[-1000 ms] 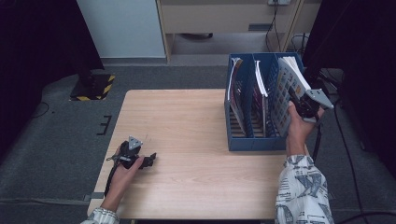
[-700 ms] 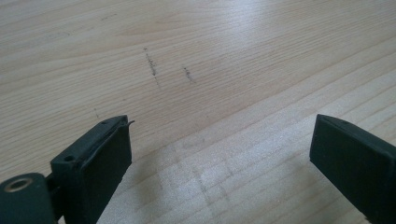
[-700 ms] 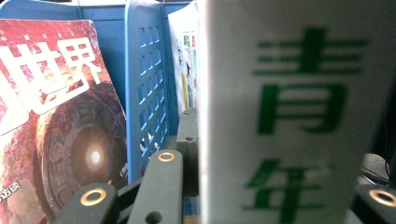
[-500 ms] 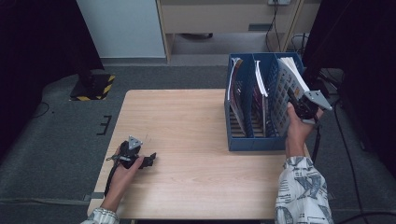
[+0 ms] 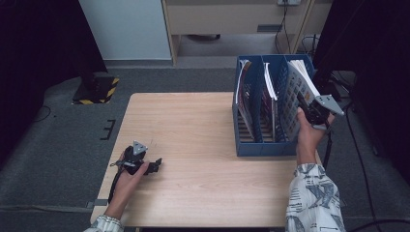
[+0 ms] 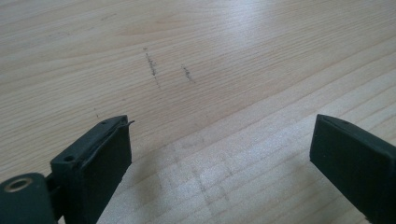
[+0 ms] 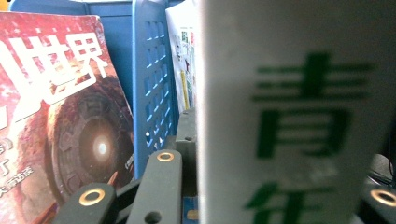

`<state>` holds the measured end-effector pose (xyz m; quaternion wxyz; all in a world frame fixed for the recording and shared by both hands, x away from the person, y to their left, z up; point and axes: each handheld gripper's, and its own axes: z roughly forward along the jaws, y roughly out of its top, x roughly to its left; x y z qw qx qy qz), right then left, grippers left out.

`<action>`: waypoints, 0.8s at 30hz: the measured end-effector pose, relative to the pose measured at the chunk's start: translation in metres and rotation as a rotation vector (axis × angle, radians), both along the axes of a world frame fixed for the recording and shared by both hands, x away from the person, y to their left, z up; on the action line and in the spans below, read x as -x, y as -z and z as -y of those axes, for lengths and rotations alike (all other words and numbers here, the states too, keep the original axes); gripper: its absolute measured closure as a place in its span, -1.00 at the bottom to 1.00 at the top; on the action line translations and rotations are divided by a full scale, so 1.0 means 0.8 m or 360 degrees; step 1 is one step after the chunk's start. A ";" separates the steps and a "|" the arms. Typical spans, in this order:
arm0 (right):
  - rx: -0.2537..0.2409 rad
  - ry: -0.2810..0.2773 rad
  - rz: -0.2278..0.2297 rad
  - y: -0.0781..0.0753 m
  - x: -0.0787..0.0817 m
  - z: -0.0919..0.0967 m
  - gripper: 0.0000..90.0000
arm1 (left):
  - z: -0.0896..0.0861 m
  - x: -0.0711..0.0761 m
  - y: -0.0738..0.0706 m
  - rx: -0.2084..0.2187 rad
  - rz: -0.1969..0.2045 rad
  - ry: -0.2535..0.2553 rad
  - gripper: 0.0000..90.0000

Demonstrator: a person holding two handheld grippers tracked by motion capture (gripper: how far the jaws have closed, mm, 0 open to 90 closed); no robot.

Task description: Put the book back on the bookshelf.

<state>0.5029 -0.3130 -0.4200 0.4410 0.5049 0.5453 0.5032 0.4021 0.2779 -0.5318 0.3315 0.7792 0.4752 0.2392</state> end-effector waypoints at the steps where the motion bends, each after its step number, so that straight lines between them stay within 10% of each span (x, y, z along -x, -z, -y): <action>1: -0.0001 -0.0001 0.0000 0.000 0.000 -0.001 0.63 | 0.000 0.000 0.000 0.0000 0.0000 0.0000 -0.88; 24: 0.0023 -0.0086 -0.0043 0.000 0.008 -0.015 0.41 | -0.001 0.001 -0.001 0.0005 -0.0004 -0.0009 -0.88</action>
